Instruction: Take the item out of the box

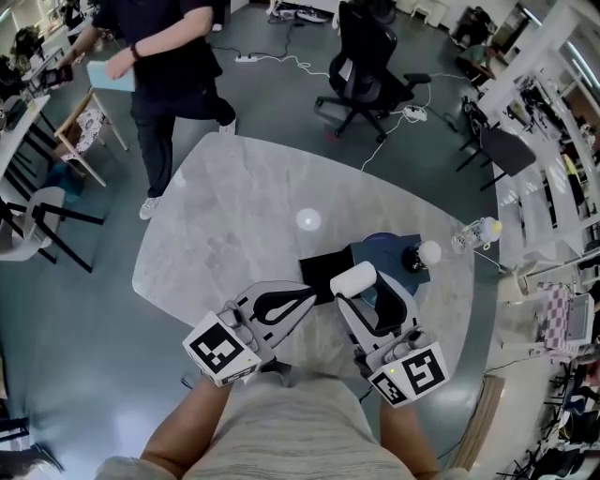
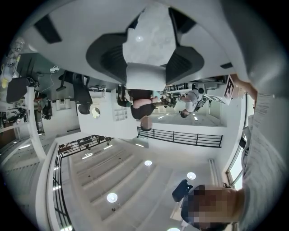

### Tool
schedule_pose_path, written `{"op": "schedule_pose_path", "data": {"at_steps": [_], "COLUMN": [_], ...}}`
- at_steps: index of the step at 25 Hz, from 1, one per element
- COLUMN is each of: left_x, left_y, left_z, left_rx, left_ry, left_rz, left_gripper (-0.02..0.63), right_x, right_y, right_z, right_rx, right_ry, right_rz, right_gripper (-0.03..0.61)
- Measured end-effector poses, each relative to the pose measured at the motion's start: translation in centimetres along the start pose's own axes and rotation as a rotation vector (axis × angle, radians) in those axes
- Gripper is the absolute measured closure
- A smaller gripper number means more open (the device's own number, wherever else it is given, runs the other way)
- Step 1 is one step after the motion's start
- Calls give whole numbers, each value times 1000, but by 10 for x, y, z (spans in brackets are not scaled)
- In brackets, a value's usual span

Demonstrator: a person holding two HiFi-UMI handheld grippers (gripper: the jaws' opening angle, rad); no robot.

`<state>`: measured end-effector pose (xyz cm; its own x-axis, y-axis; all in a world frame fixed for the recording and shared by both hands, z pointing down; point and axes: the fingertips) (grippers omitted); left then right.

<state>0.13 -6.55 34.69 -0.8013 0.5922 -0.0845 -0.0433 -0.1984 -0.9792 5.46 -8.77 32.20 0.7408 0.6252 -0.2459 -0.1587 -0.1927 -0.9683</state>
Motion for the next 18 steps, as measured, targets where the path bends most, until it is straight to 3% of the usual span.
{"op": "schedule_pose_path", "data": {"at_steps": [18], "left_x": [-9], "left_y": [-3], "left_z": [10], "left_rx": [18], "left_ry": [-4], "left_rz": [0], "left_gripper": [594], "right_x": [-5], "right_y": [-5], "right_z": [-14], "right_rx": [56], "right_ry": [-40], "right_rz": [36], "right_gripper": [296]}}
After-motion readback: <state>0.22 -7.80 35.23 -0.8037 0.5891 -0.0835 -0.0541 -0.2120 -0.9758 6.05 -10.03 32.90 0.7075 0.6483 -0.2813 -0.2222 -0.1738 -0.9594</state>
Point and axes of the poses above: the fingertips, and each gripper's own axes: x backward along the fingers, z to its left, y out of its top, and after that the axes turned 9 degrees about z, right-handed
